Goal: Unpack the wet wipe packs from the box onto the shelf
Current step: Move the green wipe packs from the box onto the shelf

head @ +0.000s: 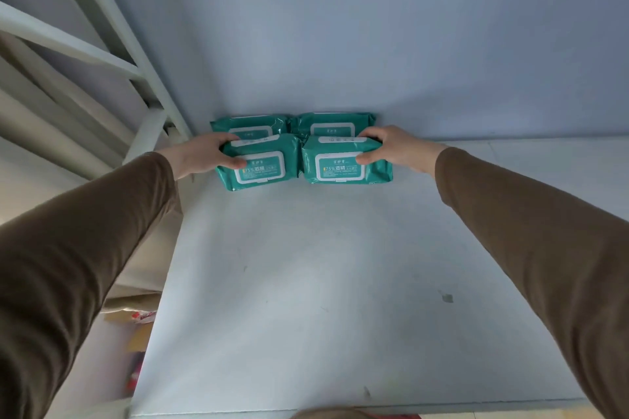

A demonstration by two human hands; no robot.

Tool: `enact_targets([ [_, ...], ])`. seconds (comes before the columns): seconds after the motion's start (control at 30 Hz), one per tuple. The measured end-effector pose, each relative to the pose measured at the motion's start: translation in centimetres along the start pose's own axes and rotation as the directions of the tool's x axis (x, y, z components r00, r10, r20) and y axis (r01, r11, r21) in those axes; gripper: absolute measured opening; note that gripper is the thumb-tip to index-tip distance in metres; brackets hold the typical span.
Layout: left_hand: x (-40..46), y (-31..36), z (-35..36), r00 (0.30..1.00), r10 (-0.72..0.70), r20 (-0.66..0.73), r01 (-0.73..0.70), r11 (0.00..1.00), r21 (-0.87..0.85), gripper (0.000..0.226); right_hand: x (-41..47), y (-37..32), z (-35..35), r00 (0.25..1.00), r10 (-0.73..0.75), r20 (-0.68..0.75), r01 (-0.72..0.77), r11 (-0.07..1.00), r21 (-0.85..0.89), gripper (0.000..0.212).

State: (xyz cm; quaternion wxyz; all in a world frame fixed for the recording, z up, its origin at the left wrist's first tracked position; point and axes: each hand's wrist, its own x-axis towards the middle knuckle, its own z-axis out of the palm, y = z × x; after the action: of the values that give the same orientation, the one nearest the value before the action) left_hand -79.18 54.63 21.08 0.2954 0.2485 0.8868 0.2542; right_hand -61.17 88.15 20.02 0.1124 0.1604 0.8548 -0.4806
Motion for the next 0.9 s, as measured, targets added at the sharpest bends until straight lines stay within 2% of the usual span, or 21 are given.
enact_targets([
  [0.1,1.9,-0.6,-0.4,0.999,0.034,-0.035,-0.031,0.996,0.087,0.051,1.4,0.1,0.5,0.999,0.001,-0.047,-0.002,1.000,-0.025,0.043],
  [0.2,3.0,-1.5,0.0,0.969,0.152,-0.197,-0.084,0.945,0.316,0.049,2.5,1.2,1.5,0.980,-0.041,-0.195,0.025,0.996,-0.086,0.043],
  [0.27,3.1,-1.6,0.8,0.937,0.228,-0.264,-0.094,0.894,0.438,0.053,2.5,2.0,2.3,0.943,-0.101,-0.317,0.038,0.979,-0.199,0.042],
  [0.33,3.1,-1.5,1.8,0.916,0.299,-0.269,-0.117,0.837,0.534,0.059,2.3,2.3,3.1,0.911,-0.174,-0.373,0.019,0.923,-0.385,0.044],
  [0.4,3.1,-1.2,2.4,0.916,0.314,-0.251,-0.130,0.823,0.553,0.061,2.3,2.4,3.5,0.904,-0.204,-0.377,0.010,0.889,-0.457,0.045],
  [0.5,3.2,-0.9,2.1,0.936,0.278,-0.217,-0.133,0.847,0.515,0.062,2.7,2.1,3.5,0.918,-0.171,-0.357,0.027,0.927,-0.375,0.044],
  [0.6,3.4,-0.9,1.7,0.943,0.269,-0.195,-0.137,0.850,0.509,0.062,3.3,1.9,3.7,0.920,-0.167,-0.355,0.027,0.930,-0.367,0.043],
  [0.8,3.8,-0.6,1.9,0.944,0.263,-0.198,-0.114,0.826,0.552,0.062,4.0,1.8,5.0,0.888,-0.171,-0.427,-0.017,0.915,-0.402,0.041],
  [0.9,3.4,-0.5,2.4,0.933,0.258,-0.252,-0.072,0.819,0.569,0.063,3.6,1.7,5.2,0.876,-0.176,-0.449,-0.052,0.891,-0.451,0.046],
])
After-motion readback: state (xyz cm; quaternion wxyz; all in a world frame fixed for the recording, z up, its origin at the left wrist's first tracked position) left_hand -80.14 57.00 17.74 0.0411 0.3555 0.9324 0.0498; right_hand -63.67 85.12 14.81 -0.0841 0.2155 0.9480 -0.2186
